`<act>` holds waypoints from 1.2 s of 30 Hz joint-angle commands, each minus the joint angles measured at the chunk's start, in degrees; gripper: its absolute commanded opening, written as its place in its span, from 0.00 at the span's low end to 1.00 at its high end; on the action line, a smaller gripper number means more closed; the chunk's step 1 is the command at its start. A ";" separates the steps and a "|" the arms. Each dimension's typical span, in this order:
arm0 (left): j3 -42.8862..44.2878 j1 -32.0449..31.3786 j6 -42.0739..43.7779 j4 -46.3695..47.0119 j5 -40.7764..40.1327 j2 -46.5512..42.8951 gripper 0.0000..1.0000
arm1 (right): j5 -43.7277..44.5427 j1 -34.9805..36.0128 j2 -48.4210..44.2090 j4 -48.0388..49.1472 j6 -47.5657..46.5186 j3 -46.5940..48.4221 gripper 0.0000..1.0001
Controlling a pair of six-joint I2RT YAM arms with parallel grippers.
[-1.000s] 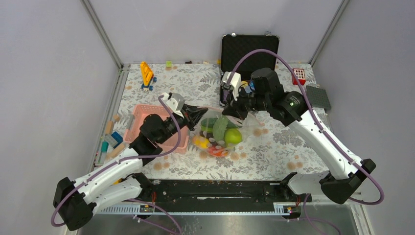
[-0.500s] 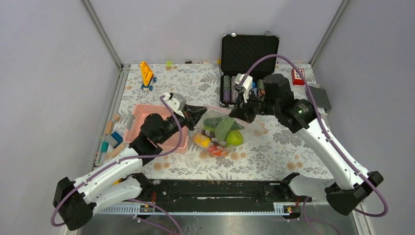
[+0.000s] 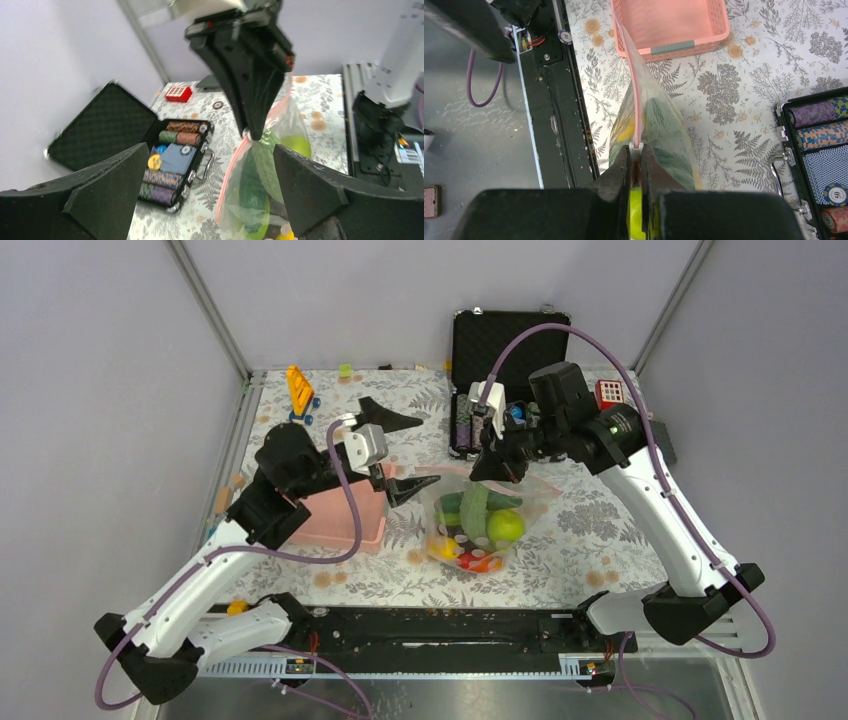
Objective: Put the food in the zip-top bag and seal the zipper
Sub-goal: Zip the zipper food storage bag at the center of the board.
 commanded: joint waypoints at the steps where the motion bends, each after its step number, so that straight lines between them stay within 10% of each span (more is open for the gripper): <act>1: 10.36 0.00 12.44 -16.99 16.83 6.31 0.99 | -4.25 -0.26 -0.71 -1.78 -3.95 3.97 0.00; 23: 19.79 -3.31 10.52 -24.42 9.68 20.94 0.77 | -2.90 1.41 2.30 -1.01 -4.64 3.74 0.00; 36: 19.32 -6.33 16.57 -27.49 7.39 21.14 0.18 | -2.11 1.87 2.79 -0.99 -4.48 4.15 0.00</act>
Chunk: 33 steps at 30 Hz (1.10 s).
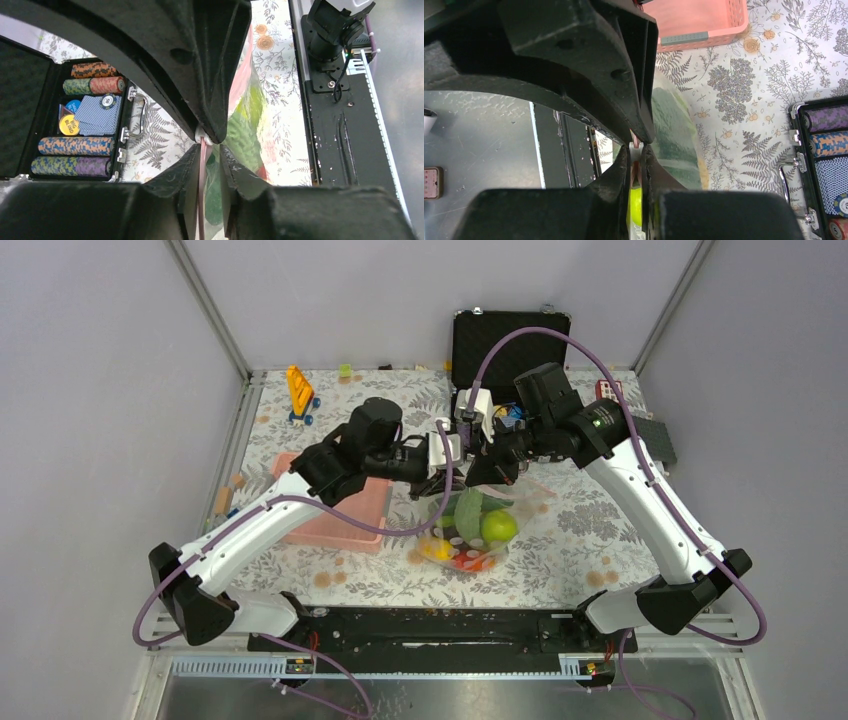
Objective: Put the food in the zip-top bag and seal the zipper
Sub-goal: Zip the zipper food storage bag at the center of the board.
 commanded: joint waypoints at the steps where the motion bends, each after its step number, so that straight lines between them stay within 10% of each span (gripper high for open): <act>1: 1.40 -1.12 2.84 0.82 -1.03 -1.03 0.18 | -0.92 0.63 -0.18 2.18 -0.33 3.22 0.00; 7: 1.03 -2.74 3.78 0.86 -3.70 -1.66 0.00 | -0.68 0.71 0.03 2.07 -0.31 3.32 0.00; 17: -12.60 -2.98 2.78 10.38 -2.35 -7.92 0.00 | 1.80 0.71 0.53 -0.61 -2.41 3.53 0.00; 26: -1.84 -2.96 -2.93 -5.98 -17.92 -0.40 0.00 | 11.87 0.63 1.41 -11.61 -8.63 6.61 0.00; 33: -9.62 -2.95 -3.55 2.13 -29.93 -4.86 0.00 | 20.40 -1.34 -4.91 -12.72 -10.59 0.89 0.00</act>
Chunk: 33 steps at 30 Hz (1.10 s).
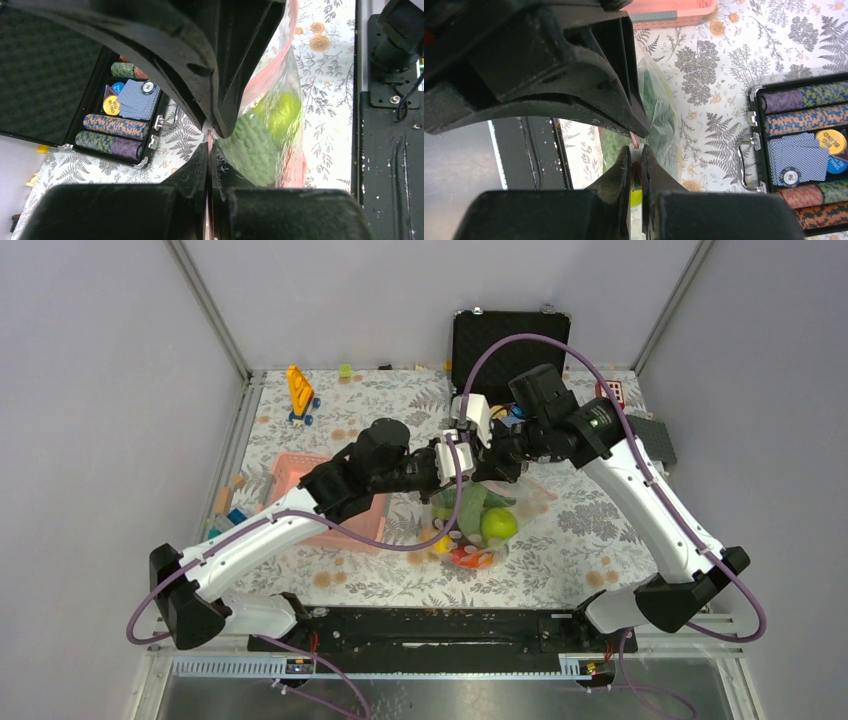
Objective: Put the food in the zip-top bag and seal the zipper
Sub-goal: Zip the zipper food storage bag at the center of the board.
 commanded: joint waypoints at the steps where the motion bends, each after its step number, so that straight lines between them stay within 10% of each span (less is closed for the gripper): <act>1: -3.84 1.97 -1.61 -6.48 -13.51 -2.96 0.00 | 11.29 -3.00 -7.47 -8.12 -3.76 -3.15 0.00; 14: -6.20 3.22 -0.68 -5.37 -13.55 -5.14 0.00 | 7.63 -10.98 -9.59 -14.25 -9.32 -7.57 0.00; 25: -7.05 3.30 0.17 -2.43 0.83 -7.65 0.00 | -9.63 -10.99 -7.91 7.36 2.91 -13.36 0.03; 33: -8.18 3.22 0.98 0.46 7.40 -10.37 0.00 | -5.73 -10.99 -13.93 26.46 17.74 -17.53 0.64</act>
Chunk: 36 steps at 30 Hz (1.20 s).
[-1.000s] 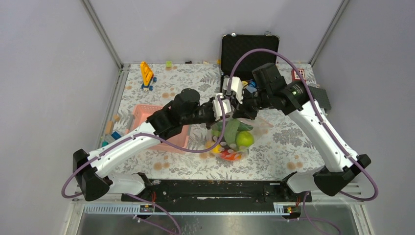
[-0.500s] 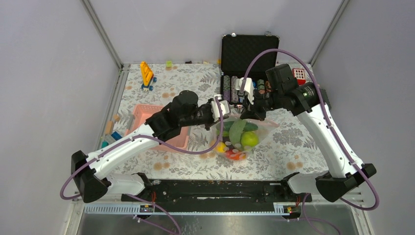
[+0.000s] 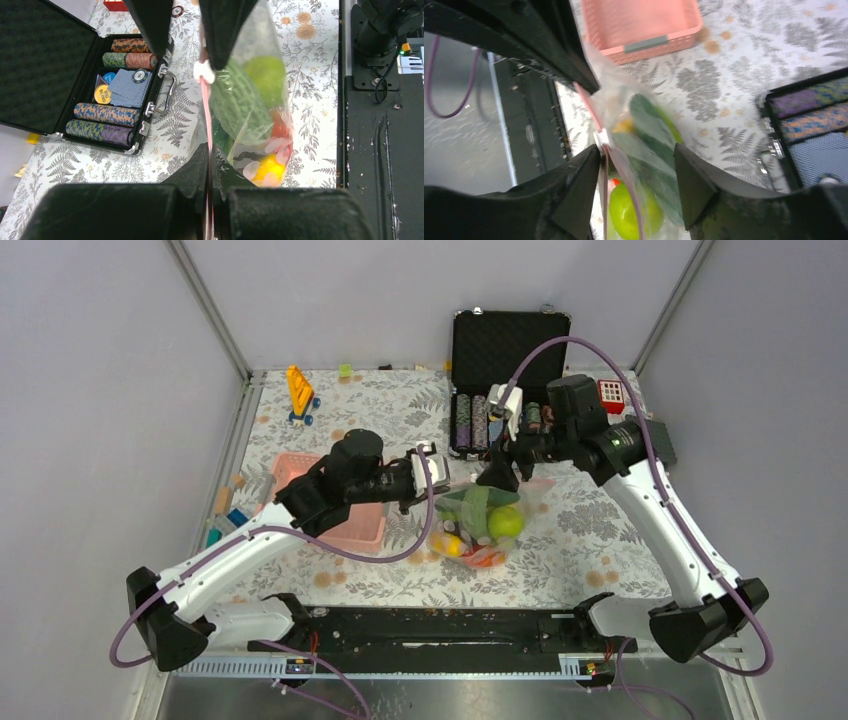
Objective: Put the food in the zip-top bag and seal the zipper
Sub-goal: Zip the zipper food storage bag at the center of the board.
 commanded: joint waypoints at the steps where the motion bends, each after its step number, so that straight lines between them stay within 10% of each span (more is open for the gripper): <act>1: 0.30 0.75 0.78 -0.57 3.99 -2.31 0.00 | 8.14 -1.48 -6.38 12.51 11.89 -1.22 0.66; 15: 1.78 0.69 0.55 2.53 3.57 -1.75 0.00 | 16.03 -1.48 -11.47 4.95 6.73 -1.73 0.75; 36: 3.94 0.24 -0.53 7.55 -0.93 1.02 0.00 | 5.02 -1.48 -8.46 -3.31 -5.11 -2.00 0.66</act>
